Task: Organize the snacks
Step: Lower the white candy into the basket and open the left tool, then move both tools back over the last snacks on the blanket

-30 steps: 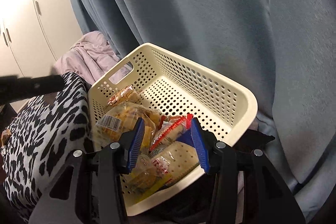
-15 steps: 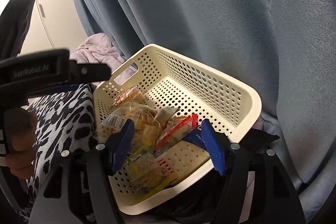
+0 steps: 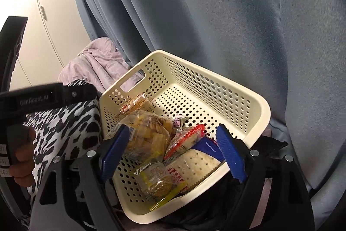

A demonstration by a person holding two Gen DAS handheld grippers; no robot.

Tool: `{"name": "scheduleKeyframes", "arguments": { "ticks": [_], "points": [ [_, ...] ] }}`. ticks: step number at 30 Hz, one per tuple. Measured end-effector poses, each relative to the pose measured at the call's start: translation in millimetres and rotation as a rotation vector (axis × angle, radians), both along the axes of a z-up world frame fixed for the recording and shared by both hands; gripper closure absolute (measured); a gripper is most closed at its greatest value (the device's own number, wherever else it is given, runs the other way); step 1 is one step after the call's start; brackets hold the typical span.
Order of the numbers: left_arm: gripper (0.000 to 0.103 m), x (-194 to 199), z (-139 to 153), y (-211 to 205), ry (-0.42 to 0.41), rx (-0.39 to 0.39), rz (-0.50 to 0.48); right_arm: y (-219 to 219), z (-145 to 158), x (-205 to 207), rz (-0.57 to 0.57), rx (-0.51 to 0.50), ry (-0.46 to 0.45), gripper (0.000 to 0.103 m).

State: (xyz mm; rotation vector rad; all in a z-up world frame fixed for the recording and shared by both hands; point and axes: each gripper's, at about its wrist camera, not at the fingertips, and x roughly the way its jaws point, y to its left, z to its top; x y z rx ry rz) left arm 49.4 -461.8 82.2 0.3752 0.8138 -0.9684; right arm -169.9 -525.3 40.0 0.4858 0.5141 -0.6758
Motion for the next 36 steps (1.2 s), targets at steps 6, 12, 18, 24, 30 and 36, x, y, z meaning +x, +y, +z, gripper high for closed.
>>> {"name": "scheduleKeyframes", "arguments": {
  "ticks": [6,12,18,24,30,36],
  "points": [
    [0.012,2.6,6.3,15.9,-0.047,0.004,0.031,7.7,6.0,6.0,0.018,-0.015,-0.006,0.014],
    [0.012,4.4,11.4,30.7,-0.099,0.008,0.057,16.9,14.5,12.1,0.037,-0.039,-0.017,0.008],
    [0.012,8.7,14.1,44.0,-0.119,0.004,0.075,26.4,22.8,19.8,0.056,-0.058,-0.024,0.008],
    [0.012,12.5,17.1,59.8,-0.139,0.005,0.100,38.4,28.1,29.2,0.091,-0.074,-0.026,0.008],
    [0.012,15.0,20.6,77.1,-0.147,-0.004,0.121,54.4,35.5,35.8,0.123,-0.092,-0.026,0.008],
    [0.012,20.2,22.0,93.5,-0.148,-0.006,0.145,72.2,41.8,44.0,0.155,-0.108,-0.023,0.008]
  ]
}}
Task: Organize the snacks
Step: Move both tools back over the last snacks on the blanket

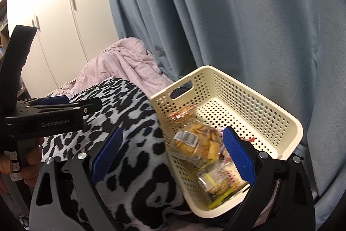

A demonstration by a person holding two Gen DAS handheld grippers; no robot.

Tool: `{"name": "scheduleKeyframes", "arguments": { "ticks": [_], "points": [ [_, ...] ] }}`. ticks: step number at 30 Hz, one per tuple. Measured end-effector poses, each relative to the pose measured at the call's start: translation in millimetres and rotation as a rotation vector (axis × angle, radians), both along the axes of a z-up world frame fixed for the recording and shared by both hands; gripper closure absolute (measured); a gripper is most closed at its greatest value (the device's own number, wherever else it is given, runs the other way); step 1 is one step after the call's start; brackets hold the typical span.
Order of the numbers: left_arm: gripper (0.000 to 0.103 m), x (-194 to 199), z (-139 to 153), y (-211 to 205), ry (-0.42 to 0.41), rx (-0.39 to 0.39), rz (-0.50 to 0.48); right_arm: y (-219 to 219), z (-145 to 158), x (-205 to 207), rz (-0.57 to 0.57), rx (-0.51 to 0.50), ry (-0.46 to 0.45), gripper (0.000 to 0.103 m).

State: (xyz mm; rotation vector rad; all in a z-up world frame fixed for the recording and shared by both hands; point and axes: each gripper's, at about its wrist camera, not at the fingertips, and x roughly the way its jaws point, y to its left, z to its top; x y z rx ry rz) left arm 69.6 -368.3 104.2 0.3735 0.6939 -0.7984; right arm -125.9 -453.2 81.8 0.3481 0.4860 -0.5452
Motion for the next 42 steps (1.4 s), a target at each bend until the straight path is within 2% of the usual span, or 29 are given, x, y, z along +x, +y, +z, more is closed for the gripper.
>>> {"name": "scheduleKeyframes", "arguments": {
  "ticks": [22,33,42],
  "points": [
    [0.012,31.8,1.2,83.5,0.013,-0.043,0.120,76.8,4.3,55.5,0.200,-0.039,0.047,0.008],
    [0.012,63.6,-6.8,146.8,0.031,-0.036,0.248,129.9,-0.1,89.1,0.352,-0.031,0.075,0.008],
    [0.012,105.0,-7.9,211.6,0.032,-0.004,0.369,161.3,-1.2,108.1,0.440,-0.021,0.089,0.008]
  ]
}}
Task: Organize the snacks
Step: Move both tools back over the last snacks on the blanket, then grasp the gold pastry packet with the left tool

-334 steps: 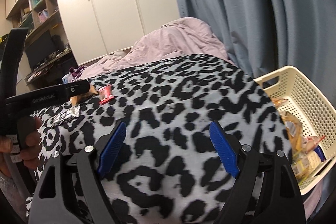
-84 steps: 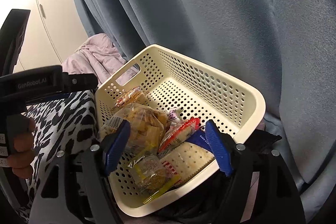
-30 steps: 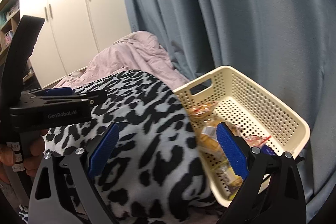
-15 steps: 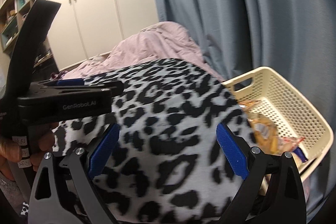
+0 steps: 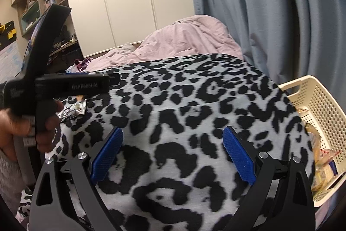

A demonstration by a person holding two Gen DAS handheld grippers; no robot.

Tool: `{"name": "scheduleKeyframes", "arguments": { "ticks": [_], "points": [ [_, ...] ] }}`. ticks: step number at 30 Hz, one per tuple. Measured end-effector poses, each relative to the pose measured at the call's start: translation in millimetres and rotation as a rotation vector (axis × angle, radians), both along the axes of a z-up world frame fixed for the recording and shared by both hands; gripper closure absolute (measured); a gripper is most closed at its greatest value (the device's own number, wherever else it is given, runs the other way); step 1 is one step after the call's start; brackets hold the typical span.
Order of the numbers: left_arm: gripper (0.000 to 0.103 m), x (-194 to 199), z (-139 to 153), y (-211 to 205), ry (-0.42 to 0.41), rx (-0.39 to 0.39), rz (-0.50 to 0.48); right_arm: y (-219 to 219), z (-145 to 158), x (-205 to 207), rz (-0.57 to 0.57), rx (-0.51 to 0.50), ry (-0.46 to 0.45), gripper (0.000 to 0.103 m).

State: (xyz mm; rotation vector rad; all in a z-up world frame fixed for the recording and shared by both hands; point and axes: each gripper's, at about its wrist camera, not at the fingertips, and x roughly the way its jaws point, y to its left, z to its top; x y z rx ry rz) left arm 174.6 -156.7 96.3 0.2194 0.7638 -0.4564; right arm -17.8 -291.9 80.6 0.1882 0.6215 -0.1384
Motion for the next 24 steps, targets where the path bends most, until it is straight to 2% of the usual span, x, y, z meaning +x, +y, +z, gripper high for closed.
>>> {"name": "scheduleKeyframes", "arguments": {
  "ticks": [7,9,12,17,19,20,24],
  "points": [
    [0.014,28.7,-3.4,35.4,0.008,0.028,0.022,18.2,-0.6,6.8,0.048,-0.005,0.011,0.008],
    [0.023,34.7,-5.8,41.0,0.026,0.030,0.016,20.4,-1.5,9.5,0.057,-0.007,0.015,0.008],
    [0.028,44.1,-13.8,45.5,0.059,0.040,-0.009,24.5,-2.1,11.6,0.066,-0.007,0.021,0.008],
    [0.037,49.0,-26.6,41.6,0.062,0.088,-0.044,28.8,-1.6,13.3,0.075,-0.013,0.025,0.008],
    [0.043,52.0,-30.1,41.6,0.069,0.094,-0.050,30.2,-1.9,14.9,0.078,-0.014,0.028,0.008],
    [0.050,53.5,-31.4,42.0,0.075,0.093,-0.050,31.1,-1.9,15.7,0.080,-0.015,0.030,0.008],
    [0.051,56.4,-31.9,47.1,0.086,0.069,-0.043,35.7,-1.5,19.3,0.093,-0.018,0.034,0.008]
  ]
}}
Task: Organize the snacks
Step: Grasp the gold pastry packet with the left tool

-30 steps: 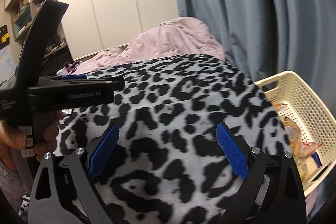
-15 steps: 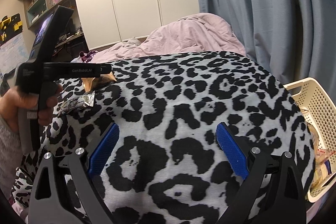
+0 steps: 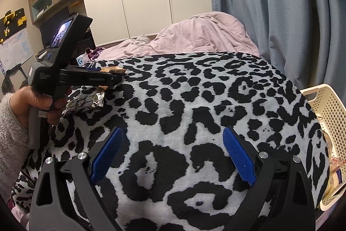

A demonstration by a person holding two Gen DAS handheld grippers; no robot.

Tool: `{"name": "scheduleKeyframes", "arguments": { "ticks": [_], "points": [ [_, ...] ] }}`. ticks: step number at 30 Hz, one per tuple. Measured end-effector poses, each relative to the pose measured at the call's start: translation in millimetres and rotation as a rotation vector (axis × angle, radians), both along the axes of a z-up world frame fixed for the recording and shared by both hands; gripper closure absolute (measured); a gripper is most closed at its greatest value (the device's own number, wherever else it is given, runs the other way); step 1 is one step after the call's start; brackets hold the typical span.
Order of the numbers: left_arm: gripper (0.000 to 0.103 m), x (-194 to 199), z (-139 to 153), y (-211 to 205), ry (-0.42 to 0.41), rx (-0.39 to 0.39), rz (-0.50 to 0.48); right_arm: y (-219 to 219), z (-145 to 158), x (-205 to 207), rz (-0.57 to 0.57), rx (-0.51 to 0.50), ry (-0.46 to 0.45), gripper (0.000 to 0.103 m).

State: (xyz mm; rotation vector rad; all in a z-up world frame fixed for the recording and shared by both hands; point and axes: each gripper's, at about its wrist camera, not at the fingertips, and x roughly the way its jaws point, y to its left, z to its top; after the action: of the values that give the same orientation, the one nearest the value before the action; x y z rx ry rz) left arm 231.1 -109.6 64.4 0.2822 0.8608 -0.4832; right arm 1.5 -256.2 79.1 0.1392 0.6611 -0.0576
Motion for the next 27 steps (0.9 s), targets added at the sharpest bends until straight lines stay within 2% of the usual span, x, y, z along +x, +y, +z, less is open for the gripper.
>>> {"name": "scheduleKeyframes", "arguments": {
  "ticks": [5,8,13,17,22,27],
  "points": [
    [0.053,0.2,5.5,10.3,0.003,-0.029,0.026,11.8,2.7,8.3,0.054,0.017,0.010,0.008],
    [0.053,-2.5,14.6,19.3,-0.017,-0.044,0.039,22.7,5.3,17.6,0.105,0.045,0.024,0.008],
    [0.053,-7.9,30.2,35.8,-0.050,-0.059,0.059,51.9,6.8,36.2,0.216,0.038,0.060,0.008],
    [0.053,-12.0,39.3,52.8,-0.070,-0.072,0.082,79.7,3.2,54.9,0.282,-0.034,0.105,0.008],
    [0.053,-19.2,45.1,73.2,-0.083,-0.091,0.097,96.5,-7.5,87.4,0.272,-0.109,0.200,0.008],
    [0.053,-21.9,46.9,92.4,-0.086,-0.109,0.121,104.5,-15.6,110.5,0.245,-0.176,0.240,0.008]
  ]
}}
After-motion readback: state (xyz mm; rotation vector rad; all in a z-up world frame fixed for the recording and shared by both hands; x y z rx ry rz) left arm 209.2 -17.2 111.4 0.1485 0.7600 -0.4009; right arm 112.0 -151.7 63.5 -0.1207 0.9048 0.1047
